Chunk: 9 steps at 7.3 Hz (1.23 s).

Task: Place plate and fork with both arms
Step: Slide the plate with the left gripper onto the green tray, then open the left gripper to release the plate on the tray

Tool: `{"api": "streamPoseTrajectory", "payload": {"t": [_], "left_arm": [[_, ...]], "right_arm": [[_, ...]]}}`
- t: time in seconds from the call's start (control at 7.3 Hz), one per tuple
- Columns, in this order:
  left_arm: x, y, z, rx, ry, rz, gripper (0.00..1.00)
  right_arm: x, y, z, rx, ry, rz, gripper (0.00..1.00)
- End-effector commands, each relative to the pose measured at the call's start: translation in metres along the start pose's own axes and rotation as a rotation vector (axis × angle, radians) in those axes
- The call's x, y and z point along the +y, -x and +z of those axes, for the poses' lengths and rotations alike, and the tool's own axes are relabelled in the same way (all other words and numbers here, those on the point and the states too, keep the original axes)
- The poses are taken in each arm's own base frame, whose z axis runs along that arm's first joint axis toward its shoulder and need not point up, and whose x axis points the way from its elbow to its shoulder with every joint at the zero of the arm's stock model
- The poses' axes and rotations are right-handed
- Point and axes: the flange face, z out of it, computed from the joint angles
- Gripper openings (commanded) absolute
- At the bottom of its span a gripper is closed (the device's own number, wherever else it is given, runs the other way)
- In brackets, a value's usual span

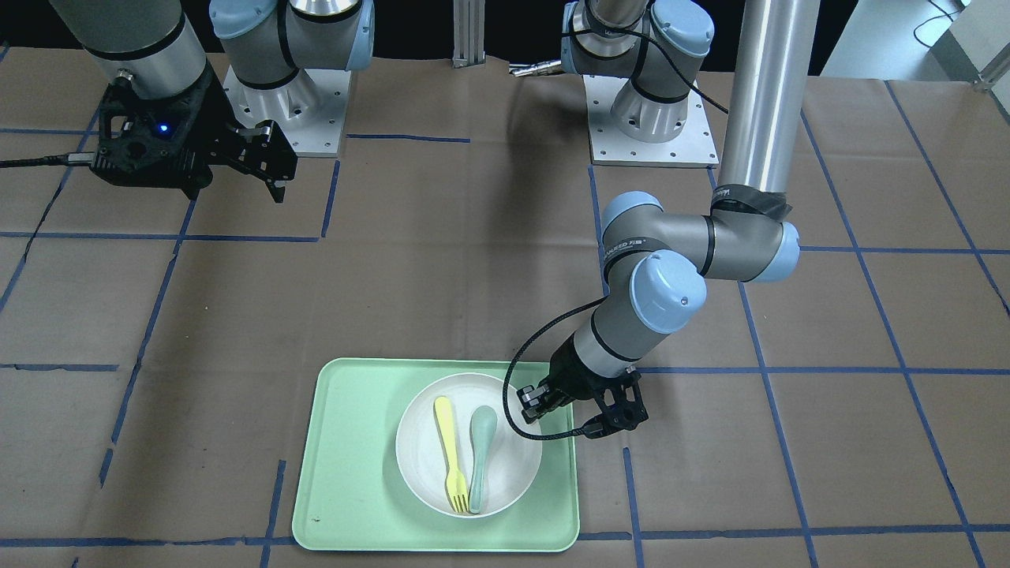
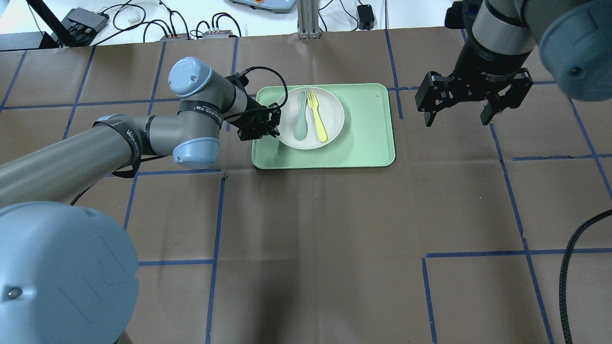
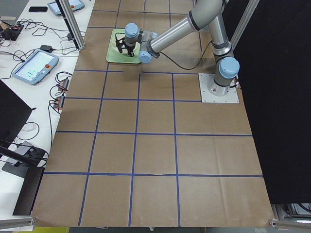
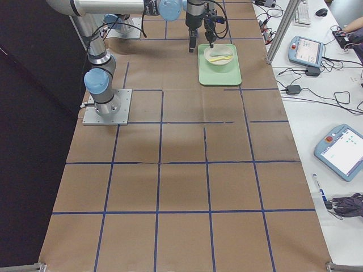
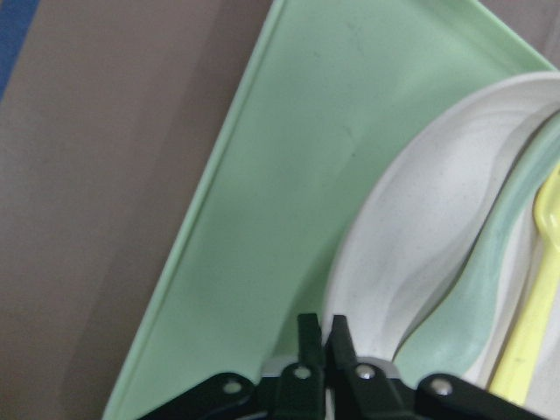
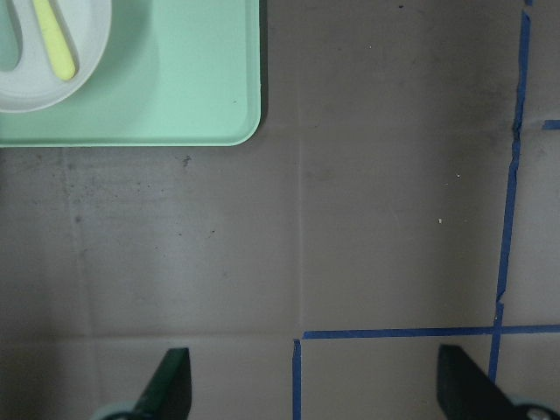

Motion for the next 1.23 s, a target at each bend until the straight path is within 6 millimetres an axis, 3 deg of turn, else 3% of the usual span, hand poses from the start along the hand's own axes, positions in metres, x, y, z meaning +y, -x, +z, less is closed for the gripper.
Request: {"api": "streamPoseTrajectory", "payload": {"t": [0.0, 0.41, 0.55, 0.68, 0.82, 0.96, 1.1], "left_arm": [[-0.004, 0.004, 0.022, 0.004, -0.030, 0.018, 0.06], [0.006, -0.008, 0.016, -0.015, -0.041, 0.043, 0.10], [0.006, -0.009, 0.013, -0.016, -0.044, 0.066, 0.22], [0.005, -0.008, 0.011, -0.022, -0.043, 0.128, 0.50], [0.005, -0.008, 0.011, -0.026, -0.041, 0.141, 0.71], [0.005, -0.011, 0.006, -0.024, -0.046, 0.169, 0.73], [0.006, -0.016, -0.010, -0.029, -0.038, 0.219, 0.81]], "right_arm": [[0.001, 0.000, -0.001, 0.000, -0.002, 0.000, 1.00], [0.001, 0.000, -0.001, 0.000, -0.002, 0.000, 1.00], [0.000, 0.000, 0.000, 0.000, 0.000, 0.000, 1.00], [0.000, 0.000, 0.000, 0.000, 0.000, 0.000, 1.00], [0.001, 0.000, -0.001, 0.000, -0.002, 0.000, 1.00], [0.000, 0.000, 0.000, 0.000, 0.000, 0.000, 1.00], [0.000, 0.000, 0.000, 0.000, 0.000, 0.000, 1.00]]}}
